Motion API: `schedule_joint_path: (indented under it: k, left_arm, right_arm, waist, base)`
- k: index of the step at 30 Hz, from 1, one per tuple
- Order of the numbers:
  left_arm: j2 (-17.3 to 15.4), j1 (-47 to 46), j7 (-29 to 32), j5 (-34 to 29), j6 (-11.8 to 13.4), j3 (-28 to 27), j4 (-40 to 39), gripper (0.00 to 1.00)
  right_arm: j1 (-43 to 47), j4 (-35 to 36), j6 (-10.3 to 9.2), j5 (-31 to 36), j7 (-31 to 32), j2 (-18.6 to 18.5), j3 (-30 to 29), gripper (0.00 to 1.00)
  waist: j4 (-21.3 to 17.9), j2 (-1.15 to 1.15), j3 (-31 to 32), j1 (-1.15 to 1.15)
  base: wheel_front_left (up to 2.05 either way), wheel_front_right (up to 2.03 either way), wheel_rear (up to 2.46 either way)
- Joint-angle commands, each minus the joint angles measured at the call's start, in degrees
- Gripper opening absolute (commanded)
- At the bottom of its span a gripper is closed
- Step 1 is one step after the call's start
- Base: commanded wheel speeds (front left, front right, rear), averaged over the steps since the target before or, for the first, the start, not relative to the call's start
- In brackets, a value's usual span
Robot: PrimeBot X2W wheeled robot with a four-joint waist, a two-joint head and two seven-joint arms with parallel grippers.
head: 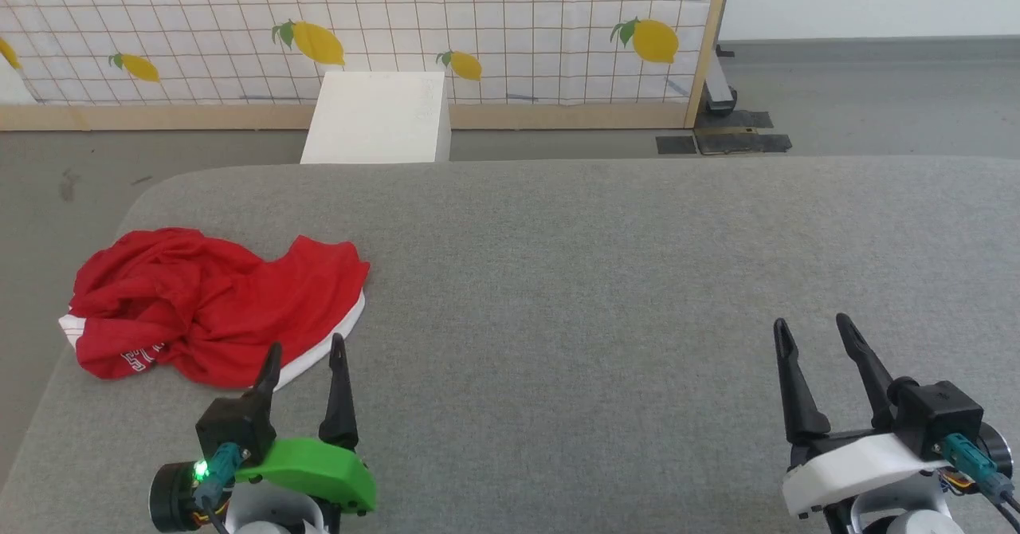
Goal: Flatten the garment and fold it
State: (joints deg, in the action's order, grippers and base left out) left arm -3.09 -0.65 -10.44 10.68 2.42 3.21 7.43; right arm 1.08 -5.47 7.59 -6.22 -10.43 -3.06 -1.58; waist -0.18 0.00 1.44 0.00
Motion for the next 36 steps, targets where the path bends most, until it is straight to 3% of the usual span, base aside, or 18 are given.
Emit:
schedule_joint_path:
  k: [1, 19, 23, 36]
  left_arm:
    - [-0.2, 0.5, -0.7, 1.1, 0.3, 0.1, 0.3, 1.00]
    - [-0.3, 0.3, -2.9, 2.6, 0.7, 1.2, 2.2, 1.00]
    - [-0.5, -0.5, -3.4, 2.5, 0.8, 1.8, 2.6, 1.00]
    - [-2.5, 0.2, -4.6, 3.7, 1.9, 0.7, 2.9, 1.00]
  right_arm:
    - [-0.9, -0.3, -0.07, -0.5, -0.6, 0.1, -0.1, 1.00]
    - [-0.6, -1.1, -0.09, -1.6, -2.9, 0.2, -1.2, 1.00]
    - [-0.1, -0.8, -0.09, -1.4, -3.4, 0.2, -2.0, 1.00]
    - [-0.2, -1.2, -0.10, -2.9, -4.6, 0.2, -1.3, 1.00]
  waist:
    - [0.0, 0.00, 0.1, 0.00]
    - [1.7, 0.00, 0.4, 0.00]
    - [6.1, 0.00, 0.1, 0.00]
    - [27.5, 0.00, -0.2, 0.00]
  base:
    - [0.00, 0.00, 0.00]
    - [0.00, 0.00, 0.00]
    - [0.00, 0.00, 0.00]
    - [0.00, 0.00, 0.00]
